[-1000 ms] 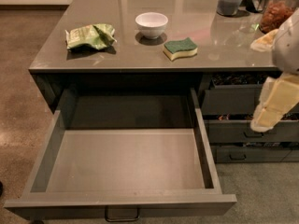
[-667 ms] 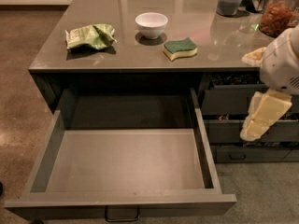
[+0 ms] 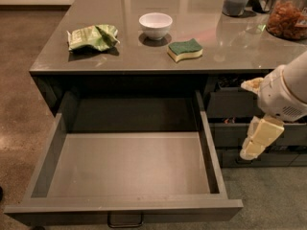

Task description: Close top drawer

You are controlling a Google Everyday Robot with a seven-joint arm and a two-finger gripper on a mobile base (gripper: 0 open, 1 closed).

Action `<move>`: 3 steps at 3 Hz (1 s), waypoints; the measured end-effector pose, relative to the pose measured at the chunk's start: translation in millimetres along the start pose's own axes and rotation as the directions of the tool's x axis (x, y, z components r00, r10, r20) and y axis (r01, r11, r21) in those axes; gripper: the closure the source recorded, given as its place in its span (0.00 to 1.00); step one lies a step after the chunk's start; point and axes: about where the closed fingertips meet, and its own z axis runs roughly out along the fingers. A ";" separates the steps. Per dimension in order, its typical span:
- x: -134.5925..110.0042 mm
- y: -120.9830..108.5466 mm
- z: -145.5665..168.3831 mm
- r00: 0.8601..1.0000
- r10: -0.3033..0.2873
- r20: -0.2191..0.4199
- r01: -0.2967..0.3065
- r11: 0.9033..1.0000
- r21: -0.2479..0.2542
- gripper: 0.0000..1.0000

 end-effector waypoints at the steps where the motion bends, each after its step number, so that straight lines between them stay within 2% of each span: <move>1: 10.4 15.9 17.8 0.999 -0.013 0.035 0.014 0.999 -0.031 0.00; 2: 7.0 49.3 40.3 0.994 -0.063 0.092 0.066 0.997 -0.032 0.00; 3: -3.8 67.6 56.2 0.991 -0.079 0.111 0.080 0.997 -0.006 0.00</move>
Offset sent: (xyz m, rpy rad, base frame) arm -0.0528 0.0229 -0.0753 0.1128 -0.0178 0.1452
